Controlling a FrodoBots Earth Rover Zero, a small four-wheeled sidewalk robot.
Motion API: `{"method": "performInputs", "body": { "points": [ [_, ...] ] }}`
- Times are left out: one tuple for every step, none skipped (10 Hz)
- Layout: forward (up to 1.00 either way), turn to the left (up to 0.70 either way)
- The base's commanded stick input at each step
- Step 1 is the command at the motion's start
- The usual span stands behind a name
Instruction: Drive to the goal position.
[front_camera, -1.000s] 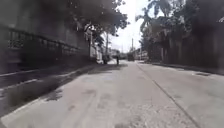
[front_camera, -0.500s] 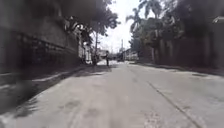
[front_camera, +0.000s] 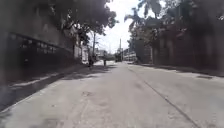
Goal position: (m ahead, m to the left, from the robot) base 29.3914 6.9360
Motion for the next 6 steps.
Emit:
{"method": "performInputs", "body": {
  "points": [
    [1.0,-0.23],
    [1.0,-0.38],
    [1.0,-0.4],
    [1.0,-0.3],
    [1.0,-0.11],
    [1.0,-0.01]
  ]
}}
